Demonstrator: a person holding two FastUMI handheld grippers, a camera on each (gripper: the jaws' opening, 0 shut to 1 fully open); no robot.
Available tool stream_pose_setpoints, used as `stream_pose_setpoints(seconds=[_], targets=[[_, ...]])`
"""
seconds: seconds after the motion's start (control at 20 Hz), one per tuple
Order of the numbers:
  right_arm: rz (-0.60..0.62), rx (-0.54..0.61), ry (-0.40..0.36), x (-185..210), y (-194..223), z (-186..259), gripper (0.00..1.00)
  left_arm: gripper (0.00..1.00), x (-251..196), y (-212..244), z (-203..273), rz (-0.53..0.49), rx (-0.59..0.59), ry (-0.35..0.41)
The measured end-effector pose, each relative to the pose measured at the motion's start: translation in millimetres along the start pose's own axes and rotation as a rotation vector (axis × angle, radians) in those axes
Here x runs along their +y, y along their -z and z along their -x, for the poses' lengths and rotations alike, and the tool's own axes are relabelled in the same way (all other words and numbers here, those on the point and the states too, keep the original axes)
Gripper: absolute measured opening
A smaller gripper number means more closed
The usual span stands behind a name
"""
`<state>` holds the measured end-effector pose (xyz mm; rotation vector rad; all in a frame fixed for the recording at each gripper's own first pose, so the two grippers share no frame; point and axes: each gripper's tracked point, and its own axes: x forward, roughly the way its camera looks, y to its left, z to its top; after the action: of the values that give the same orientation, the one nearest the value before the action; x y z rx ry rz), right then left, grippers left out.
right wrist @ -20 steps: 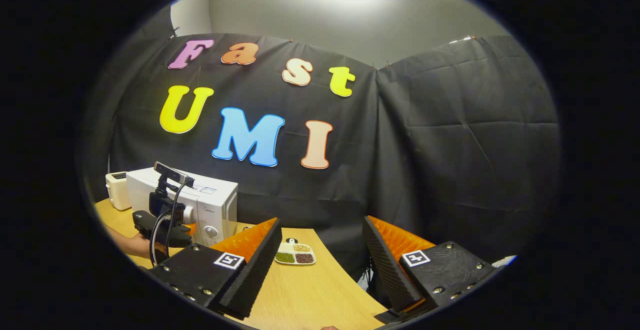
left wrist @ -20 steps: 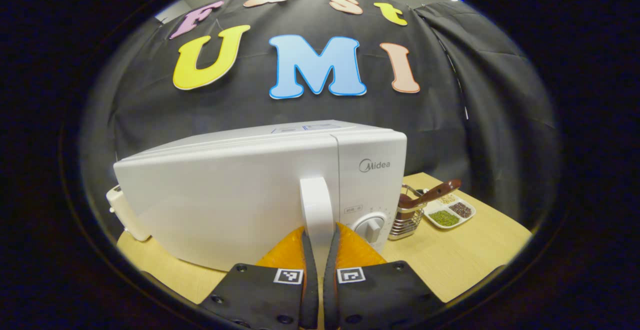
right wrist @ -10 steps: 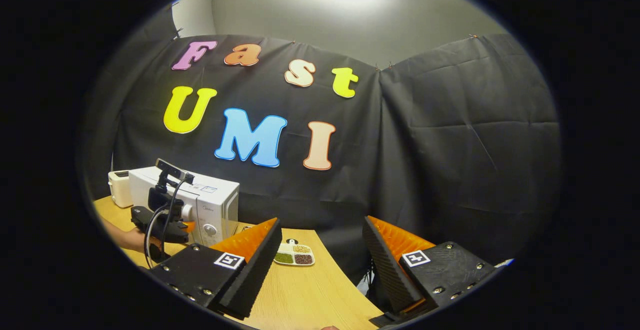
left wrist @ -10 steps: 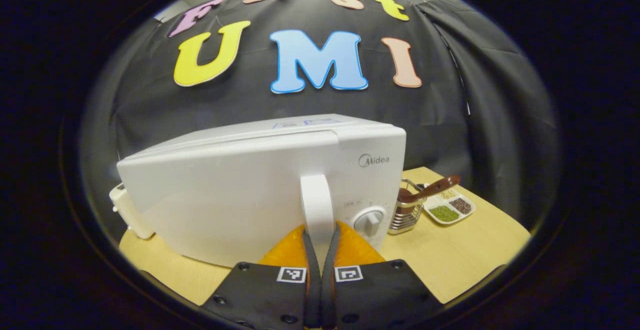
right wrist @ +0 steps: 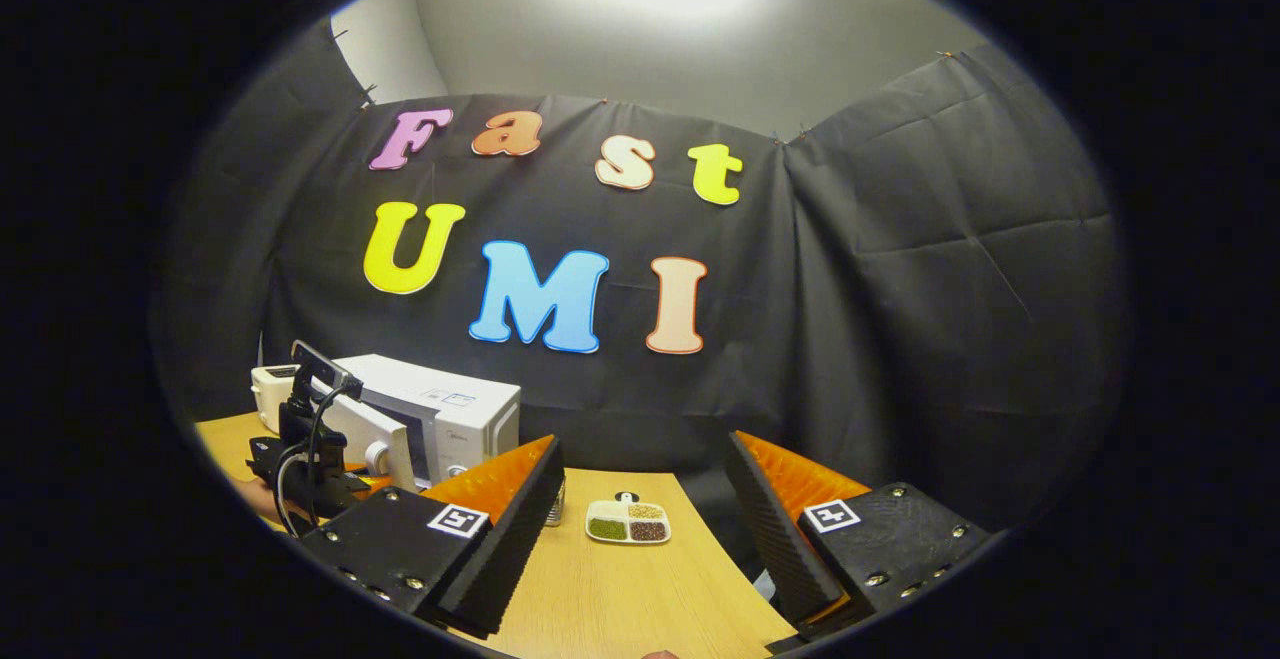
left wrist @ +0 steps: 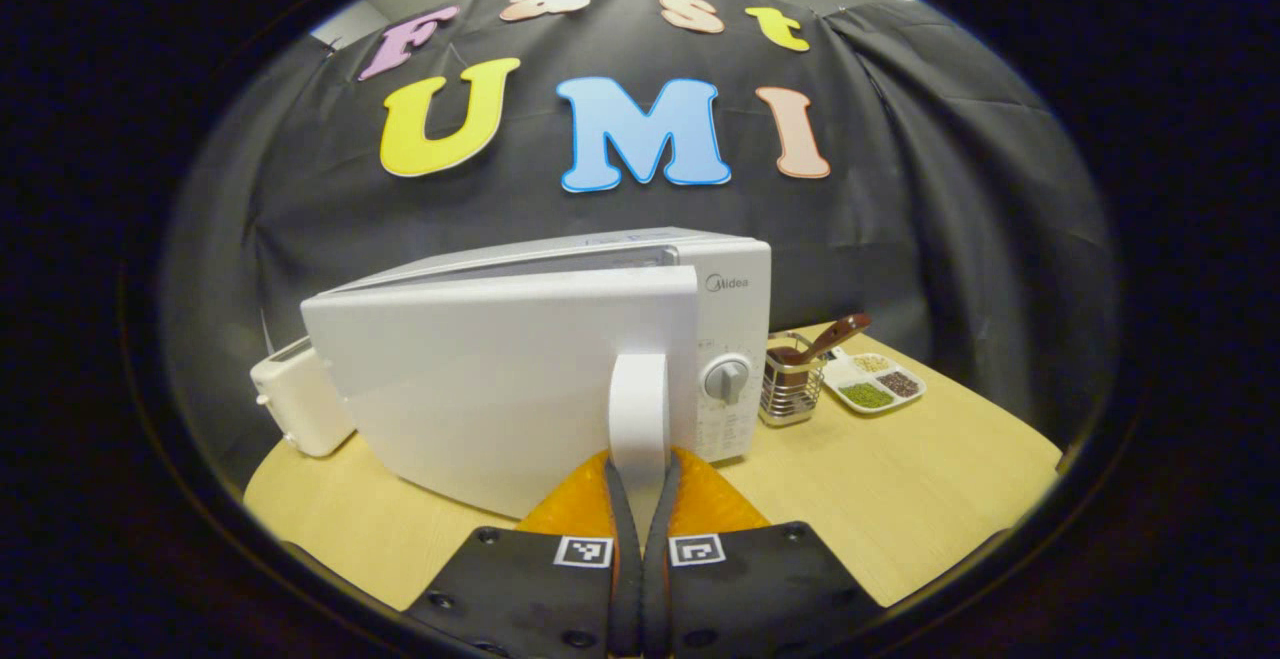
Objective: Open the microwave oven with the left hand, put the food in, and close the microwave oven.
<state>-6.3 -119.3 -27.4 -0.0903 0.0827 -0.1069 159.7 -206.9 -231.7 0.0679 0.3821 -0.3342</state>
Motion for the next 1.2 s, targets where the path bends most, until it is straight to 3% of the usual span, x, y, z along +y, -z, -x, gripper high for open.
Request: stream_pose_setpoints(seconds=[0.2,0.5,0.8,1.2], targets=[[-0.018,-0.012,-0.095,14.7,3.3,12.1,0.99,0.06,16.2,13.6,36.8,0.004,0.015,-0.049],[-0.057,-0.015,-0.240,47.3,8.3,29.0,0.99,0.07,63.5,38.4,104.1,0.029,0.034,-0.201],[-0.060,-0.039,-0.314,88.3,-3.0,37.7,0.99,0.07,122.2,56.8,157.4,0.046,0.040,-0.296],[-0.043,-0.039,-0.329,174.2,-17.8,52.7,0.99,0.07,189.2,76.6,192.7,0.054,0.026,-0.274]])
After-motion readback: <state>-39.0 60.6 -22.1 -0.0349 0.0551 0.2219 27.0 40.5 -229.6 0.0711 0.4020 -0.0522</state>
